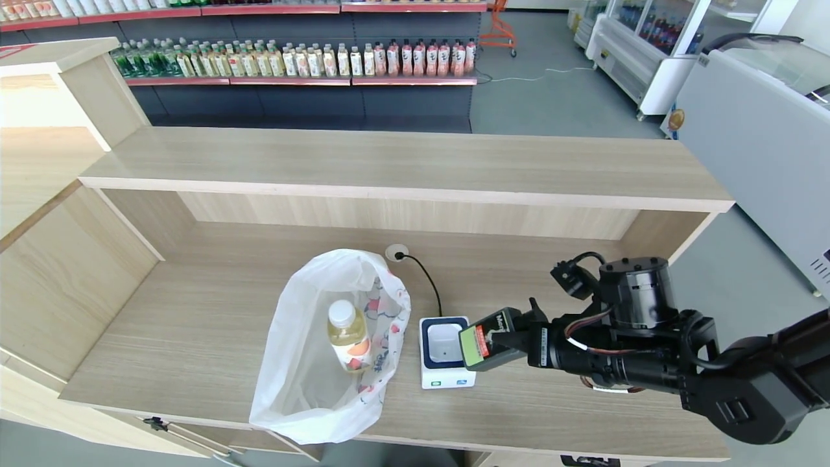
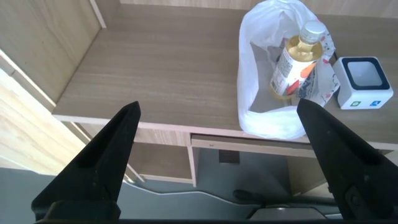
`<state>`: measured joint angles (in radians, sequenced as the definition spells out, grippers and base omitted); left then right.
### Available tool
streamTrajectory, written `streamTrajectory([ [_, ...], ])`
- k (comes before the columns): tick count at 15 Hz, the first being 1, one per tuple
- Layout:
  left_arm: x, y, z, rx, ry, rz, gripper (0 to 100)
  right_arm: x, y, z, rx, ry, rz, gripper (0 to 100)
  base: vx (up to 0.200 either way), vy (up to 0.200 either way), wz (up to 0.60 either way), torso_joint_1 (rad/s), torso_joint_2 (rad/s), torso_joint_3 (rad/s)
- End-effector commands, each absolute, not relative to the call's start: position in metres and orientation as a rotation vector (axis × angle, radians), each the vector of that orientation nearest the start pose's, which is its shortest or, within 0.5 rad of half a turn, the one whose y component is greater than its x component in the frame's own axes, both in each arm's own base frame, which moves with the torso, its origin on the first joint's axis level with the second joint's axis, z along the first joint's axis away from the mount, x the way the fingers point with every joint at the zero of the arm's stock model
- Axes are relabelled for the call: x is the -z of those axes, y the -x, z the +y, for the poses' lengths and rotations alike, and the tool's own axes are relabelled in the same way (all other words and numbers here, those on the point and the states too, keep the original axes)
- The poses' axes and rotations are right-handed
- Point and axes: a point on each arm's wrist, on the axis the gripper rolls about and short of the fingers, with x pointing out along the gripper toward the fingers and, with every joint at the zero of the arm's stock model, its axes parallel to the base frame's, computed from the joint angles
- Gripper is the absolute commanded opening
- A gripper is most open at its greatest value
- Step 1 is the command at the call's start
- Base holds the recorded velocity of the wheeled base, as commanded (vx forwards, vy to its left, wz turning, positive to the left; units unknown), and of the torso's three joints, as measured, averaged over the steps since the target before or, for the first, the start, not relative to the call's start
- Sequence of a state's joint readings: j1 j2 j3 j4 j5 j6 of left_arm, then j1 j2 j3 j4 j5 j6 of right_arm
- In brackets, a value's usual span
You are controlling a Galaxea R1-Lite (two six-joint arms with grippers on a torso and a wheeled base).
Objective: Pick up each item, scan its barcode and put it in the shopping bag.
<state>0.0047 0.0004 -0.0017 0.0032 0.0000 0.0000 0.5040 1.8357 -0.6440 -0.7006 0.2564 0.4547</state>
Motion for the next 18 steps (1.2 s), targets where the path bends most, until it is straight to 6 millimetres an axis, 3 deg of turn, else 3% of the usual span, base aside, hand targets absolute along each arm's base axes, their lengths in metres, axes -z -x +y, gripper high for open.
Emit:
streamTrajectory([
  [1, -0.076, 0.023, 0.000, -0.005, 0.000, 0.002, 100, -0.100, -0.264, 0.154, -0.597, -0.348, 0.673, 0, 0.000, 0.000, 0.00, 0.000, 0.00, 0.000],
  [18, -0.076, 0.023, 0.000, -0.005, -0.002, 0.002, 100, -0.078, -0.297, 0.179, -0.594, -0.309, 0.671, 0, 0.000, 0.000, 0.00, 0.000, 0.00, 0.000],
])
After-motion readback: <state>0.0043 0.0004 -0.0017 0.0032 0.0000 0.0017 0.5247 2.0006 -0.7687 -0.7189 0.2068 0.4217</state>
